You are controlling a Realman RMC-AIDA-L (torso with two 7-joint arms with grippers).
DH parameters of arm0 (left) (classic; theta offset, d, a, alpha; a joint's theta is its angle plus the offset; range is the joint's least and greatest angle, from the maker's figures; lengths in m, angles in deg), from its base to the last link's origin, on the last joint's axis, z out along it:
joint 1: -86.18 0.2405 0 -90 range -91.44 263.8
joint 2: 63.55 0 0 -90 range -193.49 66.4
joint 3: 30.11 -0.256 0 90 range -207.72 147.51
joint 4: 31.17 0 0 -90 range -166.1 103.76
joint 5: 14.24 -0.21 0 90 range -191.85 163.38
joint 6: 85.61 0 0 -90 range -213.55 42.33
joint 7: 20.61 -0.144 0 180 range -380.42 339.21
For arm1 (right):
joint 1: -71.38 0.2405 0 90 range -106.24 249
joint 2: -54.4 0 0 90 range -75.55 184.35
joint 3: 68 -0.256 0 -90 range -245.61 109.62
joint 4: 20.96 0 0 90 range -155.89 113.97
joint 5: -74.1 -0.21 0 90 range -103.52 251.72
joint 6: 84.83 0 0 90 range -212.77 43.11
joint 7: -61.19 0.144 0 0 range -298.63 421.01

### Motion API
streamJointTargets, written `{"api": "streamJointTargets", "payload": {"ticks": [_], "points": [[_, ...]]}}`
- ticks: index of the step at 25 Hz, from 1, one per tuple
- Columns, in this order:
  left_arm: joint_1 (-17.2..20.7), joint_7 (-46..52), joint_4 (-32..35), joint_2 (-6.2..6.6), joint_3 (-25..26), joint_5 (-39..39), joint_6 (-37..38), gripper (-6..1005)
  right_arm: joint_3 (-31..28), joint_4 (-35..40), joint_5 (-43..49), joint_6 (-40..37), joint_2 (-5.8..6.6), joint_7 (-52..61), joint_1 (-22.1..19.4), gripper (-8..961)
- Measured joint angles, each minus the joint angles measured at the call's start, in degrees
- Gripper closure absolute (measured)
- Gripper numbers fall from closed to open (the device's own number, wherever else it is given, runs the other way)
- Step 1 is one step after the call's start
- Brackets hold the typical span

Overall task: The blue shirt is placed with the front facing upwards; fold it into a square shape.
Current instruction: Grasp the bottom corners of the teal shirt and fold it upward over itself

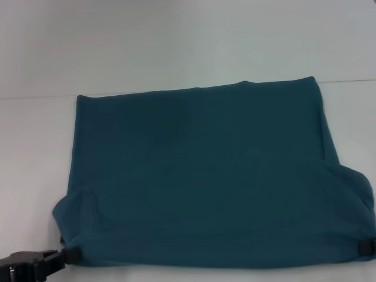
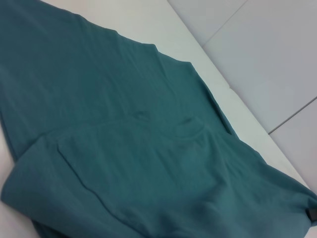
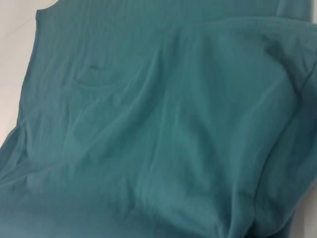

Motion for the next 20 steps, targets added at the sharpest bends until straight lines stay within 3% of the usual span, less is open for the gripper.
{"api": "streamJointTargets", "payload": {"ticks": [20], "points": [[-0.33, 0.15, -0.02, 0.0, -0.23, 0.04, -0.09, 986, -0.61, 0.0, -0.06, -0.33, -0.49, -0.6, -0.48, 890]]}}
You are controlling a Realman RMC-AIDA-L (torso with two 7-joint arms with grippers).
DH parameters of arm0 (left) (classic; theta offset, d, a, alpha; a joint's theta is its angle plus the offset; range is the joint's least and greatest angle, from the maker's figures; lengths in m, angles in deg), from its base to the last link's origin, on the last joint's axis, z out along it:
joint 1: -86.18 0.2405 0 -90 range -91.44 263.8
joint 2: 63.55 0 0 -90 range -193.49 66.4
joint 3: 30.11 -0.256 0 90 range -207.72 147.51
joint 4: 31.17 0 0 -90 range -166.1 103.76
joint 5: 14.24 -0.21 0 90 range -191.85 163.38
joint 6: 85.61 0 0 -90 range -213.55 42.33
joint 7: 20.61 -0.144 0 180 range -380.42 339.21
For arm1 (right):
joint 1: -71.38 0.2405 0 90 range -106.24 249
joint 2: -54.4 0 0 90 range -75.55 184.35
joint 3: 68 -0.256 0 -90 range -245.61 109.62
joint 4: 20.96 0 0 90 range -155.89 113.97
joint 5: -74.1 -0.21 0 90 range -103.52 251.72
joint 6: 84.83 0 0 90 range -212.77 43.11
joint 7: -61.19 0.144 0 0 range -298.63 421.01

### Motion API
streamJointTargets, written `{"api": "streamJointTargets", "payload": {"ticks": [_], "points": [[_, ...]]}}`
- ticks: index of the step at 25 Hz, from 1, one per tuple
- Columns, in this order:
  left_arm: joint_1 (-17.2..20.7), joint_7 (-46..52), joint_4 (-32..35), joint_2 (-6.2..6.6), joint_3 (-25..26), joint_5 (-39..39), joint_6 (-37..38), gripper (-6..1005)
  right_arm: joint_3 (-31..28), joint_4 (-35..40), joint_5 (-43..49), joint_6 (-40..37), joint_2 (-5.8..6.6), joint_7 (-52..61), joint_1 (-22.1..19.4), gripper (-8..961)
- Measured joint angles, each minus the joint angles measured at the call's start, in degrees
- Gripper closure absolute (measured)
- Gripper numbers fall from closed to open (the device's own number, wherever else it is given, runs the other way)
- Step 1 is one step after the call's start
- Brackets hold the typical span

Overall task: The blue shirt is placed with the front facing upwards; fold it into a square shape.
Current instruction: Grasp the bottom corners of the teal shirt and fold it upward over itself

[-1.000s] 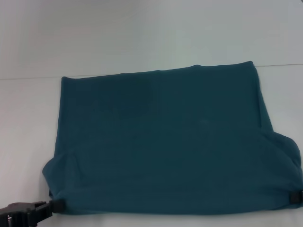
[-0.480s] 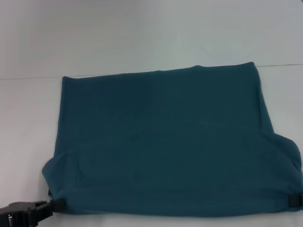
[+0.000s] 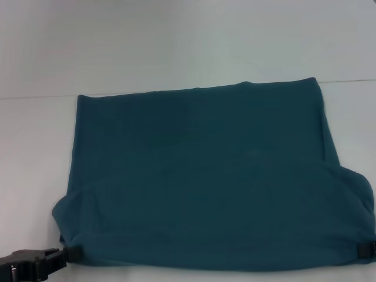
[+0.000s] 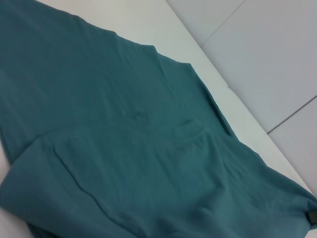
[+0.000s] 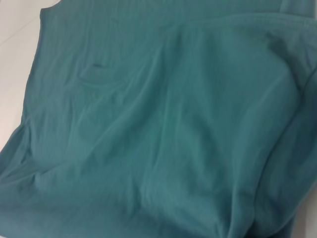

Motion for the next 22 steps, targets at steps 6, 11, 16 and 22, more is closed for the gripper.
{"api": "streamJointTargets", "payload": {"ticks": [6, 11, 16, 22], "points": [[-0.03, -0.03, -0.19, 0.0, -0.04, 0.0, 0.0, 986, -0.31, 0.0, 0.0, -0.03, -0.05, -0.23, -0.22, 889], [-0.14, -0.04, -0.19, 0.0, -0.02, 0.0, 0.0, 986, -0.79, 0.0, 0.0, -0.66, -0.07, -0.6, -0.25, 888], [-0.36, 0.32, -0.15, 0.0, 0.04, -0.01, 0.3, 985, -1.5, 0.0, -0.05, -1.3, -0.07, -1.33, -0.39, 887], [0.09, 1.01, -0.08, 0.0, 0.08, 0.0, 1.36, 985, -4.5, 0.26, -0.08, -3.26, 0.33, -2.21, -0.93, 886]]}}
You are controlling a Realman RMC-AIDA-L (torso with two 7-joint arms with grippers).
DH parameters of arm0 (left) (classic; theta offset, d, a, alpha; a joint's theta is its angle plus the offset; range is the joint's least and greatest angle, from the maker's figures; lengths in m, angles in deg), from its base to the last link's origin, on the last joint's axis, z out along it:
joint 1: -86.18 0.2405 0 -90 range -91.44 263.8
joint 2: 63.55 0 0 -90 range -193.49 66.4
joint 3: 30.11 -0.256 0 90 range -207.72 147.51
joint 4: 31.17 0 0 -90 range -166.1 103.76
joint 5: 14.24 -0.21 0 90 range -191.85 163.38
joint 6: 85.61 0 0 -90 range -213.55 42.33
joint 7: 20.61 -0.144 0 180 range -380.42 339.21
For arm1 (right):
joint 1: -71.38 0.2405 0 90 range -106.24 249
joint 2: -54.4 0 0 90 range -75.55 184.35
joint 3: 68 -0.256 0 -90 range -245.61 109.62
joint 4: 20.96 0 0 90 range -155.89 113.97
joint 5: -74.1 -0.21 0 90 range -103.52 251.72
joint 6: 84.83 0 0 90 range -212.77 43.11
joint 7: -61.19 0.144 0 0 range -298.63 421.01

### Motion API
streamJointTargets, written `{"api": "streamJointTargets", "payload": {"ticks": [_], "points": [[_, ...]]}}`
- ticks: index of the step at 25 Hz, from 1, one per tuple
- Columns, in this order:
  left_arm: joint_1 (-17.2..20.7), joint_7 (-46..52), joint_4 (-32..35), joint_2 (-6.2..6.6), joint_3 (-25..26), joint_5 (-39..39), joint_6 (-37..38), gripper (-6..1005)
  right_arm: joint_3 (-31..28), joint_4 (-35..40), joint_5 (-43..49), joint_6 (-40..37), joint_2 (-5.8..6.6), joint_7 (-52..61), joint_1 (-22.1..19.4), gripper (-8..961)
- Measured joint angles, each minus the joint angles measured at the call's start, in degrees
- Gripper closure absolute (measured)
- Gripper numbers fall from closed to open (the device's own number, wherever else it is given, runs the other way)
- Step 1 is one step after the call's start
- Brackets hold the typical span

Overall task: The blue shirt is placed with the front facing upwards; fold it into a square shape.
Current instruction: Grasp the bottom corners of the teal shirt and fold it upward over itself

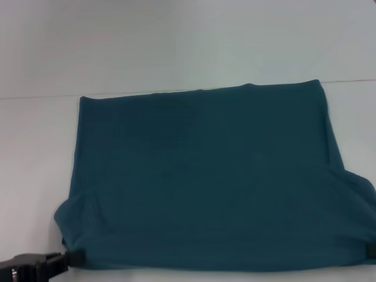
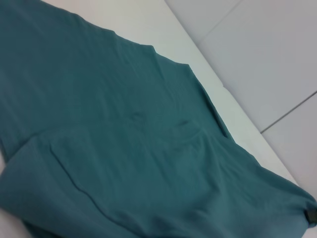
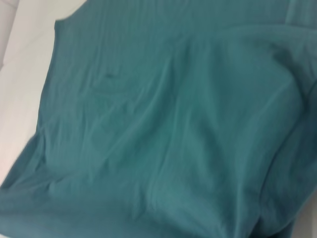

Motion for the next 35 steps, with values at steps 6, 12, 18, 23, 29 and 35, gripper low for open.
{"api": "streamJointTargets", "payload": {"ticks": [6, 12, 18, 23, 29, 35], "points": [[1.25, 0.01, 0.09, -0.07, 0.15, 0.0, 3.33, 985, -2.26, 0.31, -0.01, -1.64, 0.79, -0.16, -0.29, 885], [2.36, 0.07, -0.31, -0.09, 1.64, 0.0, 6.47, 985, -3.51, 0.38, -0.06, -3.13, 0.9, -0.83, -0.37, 884], [3.84, 0.14, -0.15, -0.09, 5.53, -0.12, 11.1, 986, -4.89, 0.77, -0.19, -5.99, 1.01, -1.9, -2.18, 883], [4.88, 0.34, -0.1, -0.08, 6.08, -0.51, 13.2, 986, -5.55, 1.04, -0.28, -7.57, 0.98, -2.43, -4.02, 882], [6.01, 0.76, -0.8, -0.09, 6.1, -0.53, 14.32, 986, -6.81, 1.08, -0.2, -8.84, 0.63, -3.22, -5.71, 881], [7.42, 1.44, -0.79, -0.09, 6.01, -0.53, 15.03, 986, -7.82, 1.08, -0.12, -10.36, 0.72, -3.84, -7.13, 880]]}}
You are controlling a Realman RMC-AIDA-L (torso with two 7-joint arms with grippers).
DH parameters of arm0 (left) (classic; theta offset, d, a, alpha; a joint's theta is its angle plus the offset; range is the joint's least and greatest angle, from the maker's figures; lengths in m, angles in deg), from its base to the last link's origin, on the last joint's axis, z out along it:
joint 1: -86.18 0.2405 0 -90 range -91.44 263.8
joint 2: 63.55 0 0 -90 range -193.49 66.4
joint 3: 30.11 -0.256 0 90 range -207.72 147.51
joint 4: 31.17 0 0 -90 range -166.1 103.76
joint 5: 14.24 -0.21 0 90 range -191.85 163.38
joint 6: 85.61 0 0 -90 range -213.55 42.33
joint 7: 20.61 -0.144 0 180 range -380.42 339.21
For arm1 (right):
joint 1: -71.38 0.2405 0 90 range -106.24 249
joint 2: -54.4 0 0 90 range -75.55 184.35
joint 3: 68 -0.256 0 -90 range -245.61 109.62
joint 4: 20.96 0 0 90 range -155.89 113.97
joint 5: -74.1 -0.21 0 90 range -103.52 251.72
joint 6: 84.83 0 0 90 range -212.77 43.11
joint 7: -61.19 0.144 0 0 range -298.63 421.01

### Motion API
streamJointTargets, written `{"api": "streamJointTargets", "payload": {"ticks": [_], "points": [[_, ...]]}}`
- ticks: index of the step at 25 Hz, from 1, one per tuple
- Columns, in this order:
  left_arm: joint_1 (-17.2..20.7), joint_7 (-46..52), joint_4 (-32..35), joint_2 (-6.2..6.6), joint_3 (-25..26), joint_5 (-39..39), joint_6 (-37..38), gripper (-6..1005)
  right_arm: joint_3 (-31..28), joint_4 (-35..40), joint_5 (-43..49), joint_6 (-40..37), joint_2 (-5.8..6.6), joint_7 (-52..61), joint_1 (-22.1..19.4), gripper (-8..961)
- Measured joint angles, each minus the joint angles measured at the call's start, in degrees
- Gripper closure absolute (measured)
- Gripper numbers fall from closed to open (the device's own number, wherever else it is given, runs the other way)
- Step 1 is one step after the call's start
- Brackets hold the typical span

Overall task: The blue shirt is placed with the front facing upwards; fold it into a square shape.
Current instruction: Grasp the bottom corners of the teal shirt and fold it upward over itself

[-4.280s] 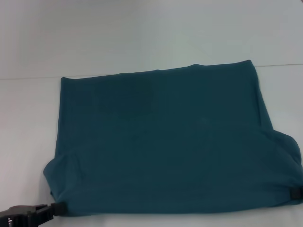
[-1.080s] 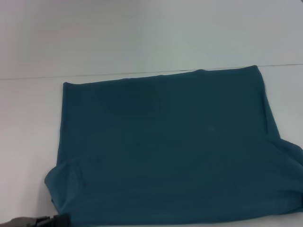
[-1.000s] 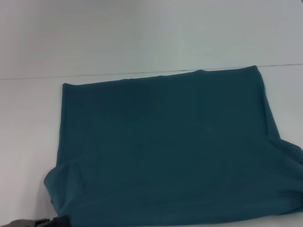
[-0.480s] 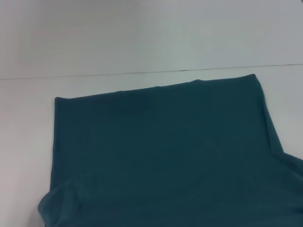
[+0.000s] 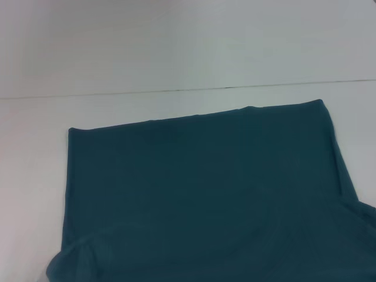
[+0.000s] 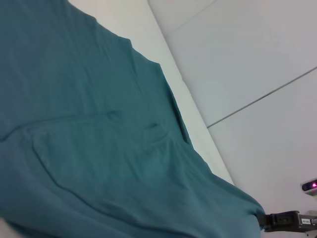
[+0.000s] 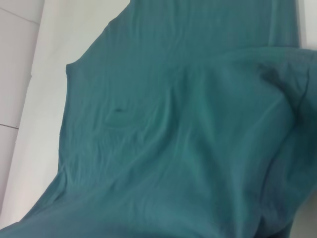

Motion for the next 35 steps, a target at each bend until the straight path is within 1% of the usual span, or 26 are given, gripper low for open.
{"api": "streamJointTargets", "payload": {"ticks": [5, 9, 13, 16, 18, 22, 27, 29, 30, 32, 35], "points": [[0.32, 0.05, -0.41, 0.0, -0.27, 0.0, 0.59, 985, -0.24, -0.01, 0.03, -0.73, -0.06, -0.26, -0.81, 879], [-0.37, 0.64, -0.71, 0.0, -0.41, 0.24, 1.07, 984, -0.35, -0.02, -0.38, -1.77, -0.19, -0.53, -0.74, 879], [-2.49, 1.82, -0.68, 0.21, -0.39, 0.37, 1.25, 983, -1.02, -0.58, -1.06, -2.5, 0.13, -0.41, 0.9, 878], [-4.72, 3.1, -0.64, 0.71, -0.42, 0.14, 1.25, 983, -1.57, -1.33, -1.13, -2.5, 0.5, 0.09, 3.24, 877], [-6.53, 4.33, -0.63, 1.2, -0.45, -0.01, 1.16, 982, -2.02, -1.86, -1.17, -2.4, 1.03, 0.71, 4.83, 877], [-9.42, 5.96, -0.71, 2.42, -0.2, -0.04, 0.64, 982, -3.12, -2.58, -1.21, -1.02, 2.55, 2.14, 7.77, 876], [-12.69, 7.72, -0.84, 3.94, 0.0, -0.13, -1.47, 980, -3.12, -5.99, -1.12, 2.43, 5.22, 4.04, 12.37, 876], [-14.37, 8.2, -1.06, 4.64, 0.02, -0.81, -2.75, 980, -2.88, -7.07, -0.94, 4.05, 6.06, 4.85, 14.29, 875], [-15.43, 8.36, -1.44, 5.04, 0.02, -1.41, -3.7, 980, -2.71, -7.52, -0.83, 5.04, 6.42, 5.37, 15.42, 875], [-18.05, 8.75, -3.03, 6.09, 0.03, -2.69, -6.19, 979, -2.18, -8.1, -0.77, 6.63, 6.79, 5.96, 17.19, 875], [-20.99, 9.02, -5.92, 7.3, 0.04, -4.1, -9.59, 979, -0.42, -9.36, -0.74, 10.15, 7.38, 6.82, 19.37, 874]]}}
